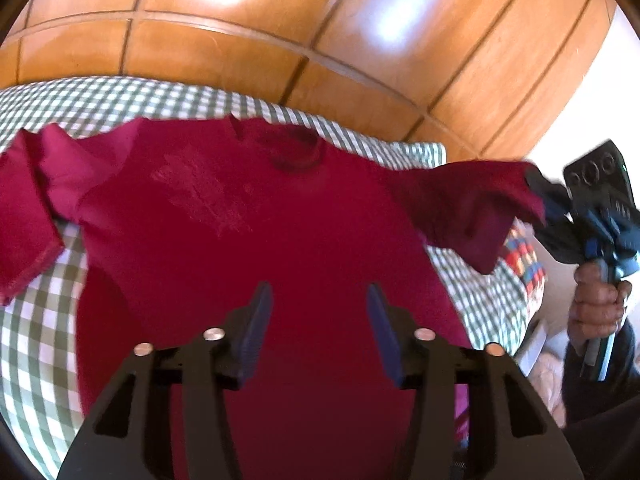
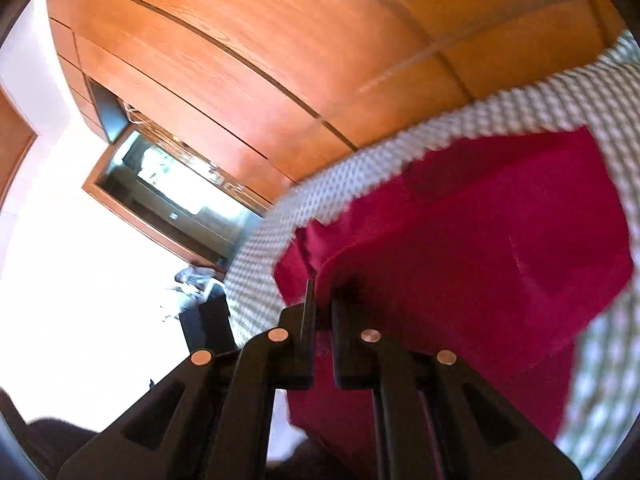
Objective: Fold small clothes
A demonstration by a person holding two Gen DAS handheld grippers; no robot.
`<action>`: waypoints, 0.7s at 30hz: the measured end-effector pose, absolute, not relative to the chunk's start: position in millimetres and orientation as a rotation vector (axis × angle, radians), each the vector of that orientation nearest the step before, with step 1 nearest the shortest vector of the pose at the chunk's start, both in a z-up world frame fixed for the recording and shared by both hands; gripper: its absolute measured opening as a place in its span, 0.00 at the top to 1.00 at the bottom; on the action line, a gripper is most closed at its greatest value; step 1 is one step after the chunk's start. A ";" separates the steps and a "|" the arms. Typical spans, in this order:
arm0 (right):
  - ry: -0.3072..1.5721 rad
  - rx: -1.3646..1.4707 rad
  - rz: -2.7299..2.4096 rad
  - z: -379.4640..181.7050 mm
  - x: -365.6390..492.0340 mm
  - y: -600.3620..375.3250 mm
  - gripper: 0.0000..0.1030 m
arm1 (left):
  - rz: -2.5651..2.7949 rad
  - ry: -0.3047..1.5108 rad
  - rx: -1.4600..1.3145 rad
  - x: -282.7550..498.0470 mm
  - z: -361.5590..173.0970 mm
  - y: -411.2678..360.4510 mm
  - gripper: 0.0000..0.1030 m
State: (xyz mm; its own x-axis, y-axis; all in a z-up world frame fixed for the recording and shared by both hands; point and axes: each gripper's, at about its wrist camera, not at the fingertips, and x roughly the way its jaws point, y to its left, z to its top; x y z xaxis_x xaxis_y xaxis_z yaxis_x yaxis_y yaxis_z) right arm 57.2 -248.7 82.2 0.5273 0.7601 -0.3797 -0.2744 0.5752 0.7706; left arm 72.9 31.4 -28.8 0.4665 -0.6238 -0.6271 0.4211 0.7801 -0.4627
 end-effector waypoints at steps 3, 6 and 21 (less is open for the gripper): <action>0.779 0.714 0.725 95.4 106.4 -219.4 0.95 | -0.639 0.847 -0.320 83.7 -22.8 46.7 0.50; 0.809 0.686 0.789 101.8 149.0 -186.4 0.95 | -0.618 0.826 -0.378 99.2 -20.5 60.2 0.50; 0.860 0.543 0.258 23.9 103.7 -310.0 0.23 | -0.384 0.908 -0.471 185.8 -61.9 89.5 0.33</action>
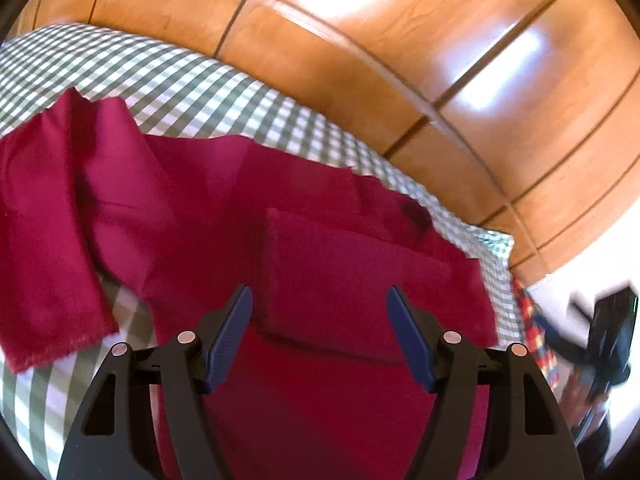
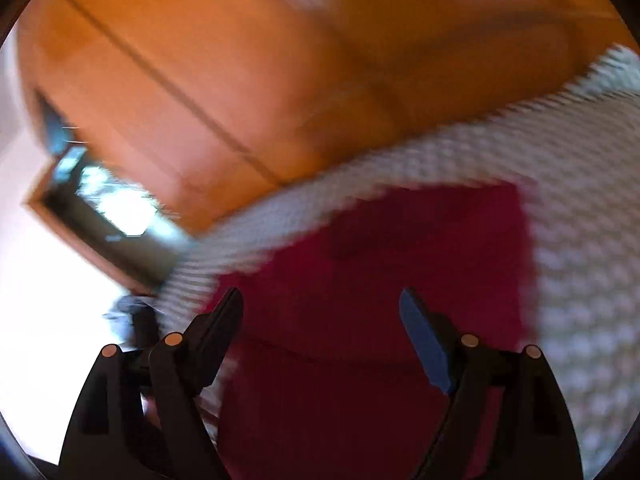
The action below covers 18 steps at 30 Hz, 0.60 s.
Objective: Fold small clothes
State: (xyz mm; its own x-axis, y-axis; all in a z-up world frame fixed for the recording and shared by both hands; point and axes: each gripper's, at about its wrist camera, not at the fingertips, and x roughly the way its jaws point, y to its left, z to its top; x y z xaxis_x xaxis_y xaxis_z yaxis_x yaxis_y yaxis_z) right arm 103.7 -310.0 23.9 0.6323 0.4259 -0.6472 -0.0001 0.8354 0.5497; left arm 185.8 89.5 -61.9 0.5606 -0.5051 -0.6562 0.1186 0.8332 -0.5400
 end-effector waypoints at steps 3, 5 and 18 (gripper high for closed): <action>0.934 0.435 0.105 -7.3 81.0 -330.1 0.30 | -0.357 0.974 -0.456 206.4 -80.1 83.3 0.37; 0.970 0.352 0.029 -27.8 71.0 -329.3 0.32 | -0.354 1.013 -0.435 214.2 -88.6 76.3 0.62; 0.865 0.316 -0.117 -62.1 118.4 -308.0 0.68 | -0.306 0.804 -0.447 237.3 -2.5 99.3 0.95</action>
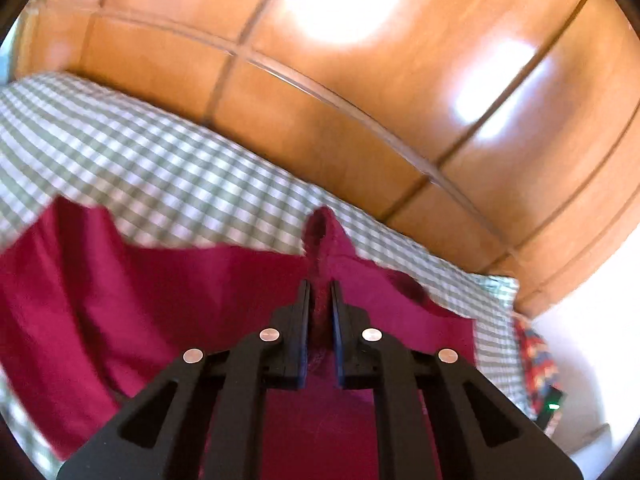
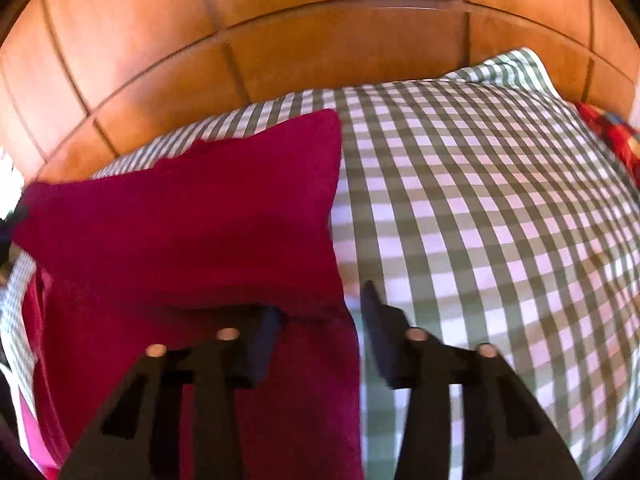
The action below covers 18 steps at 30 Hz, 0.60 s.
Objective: Fold small clothes
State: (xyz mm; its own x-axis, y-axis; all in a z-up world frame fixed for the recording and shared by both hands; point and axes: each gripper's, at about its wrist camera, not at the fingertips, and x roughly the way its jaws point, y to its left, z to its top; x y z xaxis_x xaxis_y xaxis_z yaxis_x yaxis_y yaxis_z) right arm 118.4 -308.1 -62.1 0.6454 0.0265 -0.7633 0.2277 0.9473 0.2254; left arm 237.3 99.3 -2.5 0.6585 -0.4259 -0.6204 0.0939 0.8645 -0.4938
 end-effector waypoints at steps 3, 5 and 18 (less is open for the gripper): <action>0.869 0.295 -0.121 -64.6 121.3 -303.6 0.68 | -0.192 0.896 -0.403 247.1 -34.2 108.2 0.96; 0.889 0.251 -0.138 -71.1 127.6 -298.9 0.70 | -0.151 0.976 -0.360 252.4 -61.1 104.0 0.96; 0.895 0.149 -0.239 -79.4 110.6 -309.0 0.52 | -0.167 1.014 -0.315 231.9 -86.2 84.8 0.87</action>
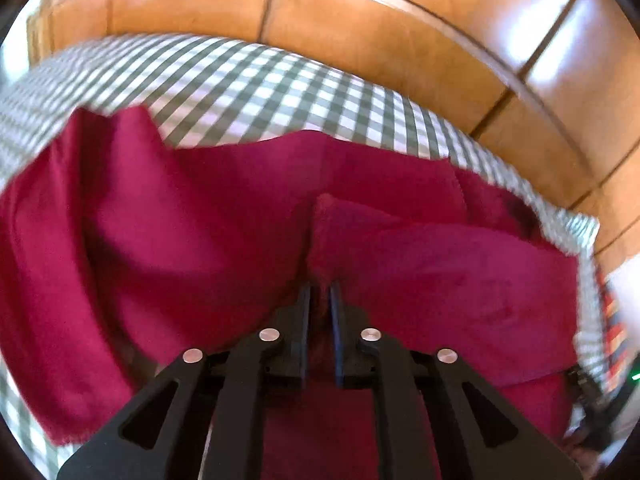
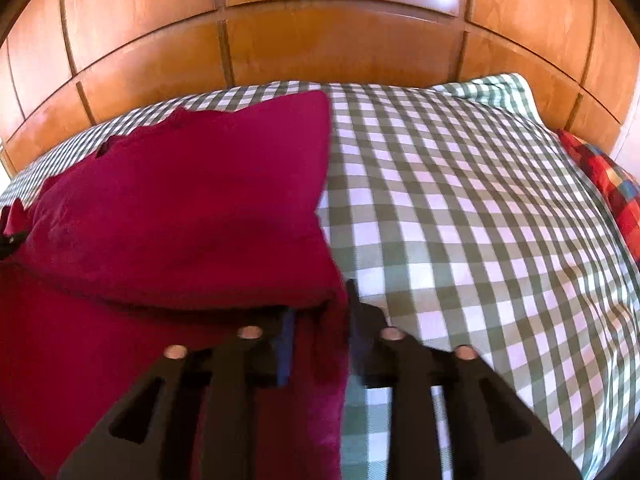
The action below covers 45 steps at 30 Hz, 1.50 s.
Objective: Fold small clothes
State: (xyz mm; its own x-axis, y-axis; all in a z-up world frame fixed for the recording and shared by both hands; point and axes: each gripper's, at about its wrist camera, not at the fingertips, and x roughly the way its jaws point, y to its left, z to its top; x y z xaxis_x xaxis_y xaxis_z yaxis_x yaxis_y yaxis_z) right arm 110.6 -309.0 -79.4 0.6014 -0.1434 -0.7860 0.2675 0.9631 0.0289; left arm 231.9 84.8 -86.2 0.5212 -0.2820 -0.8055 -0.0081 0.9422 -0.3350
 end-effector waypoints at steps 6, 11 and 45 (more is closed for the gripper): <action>0.824 0.077 -0.281 -54.0 75.4 -299.1 0.32 | -0.093 0.920 -0.385 173.0 -61.1 148.1 0.82; 0.774 0.067 -0.187 -39.4 49.4 -265.3 0.27 | 0.076 0.836 -0.331 109.5 -50.0 211.4 0.82; 0.833 0.068 0.054 -98.8 53.4 -187.4 0.12 | 0.167 0.583 -0.708 100.9 57.3 362.2 0.91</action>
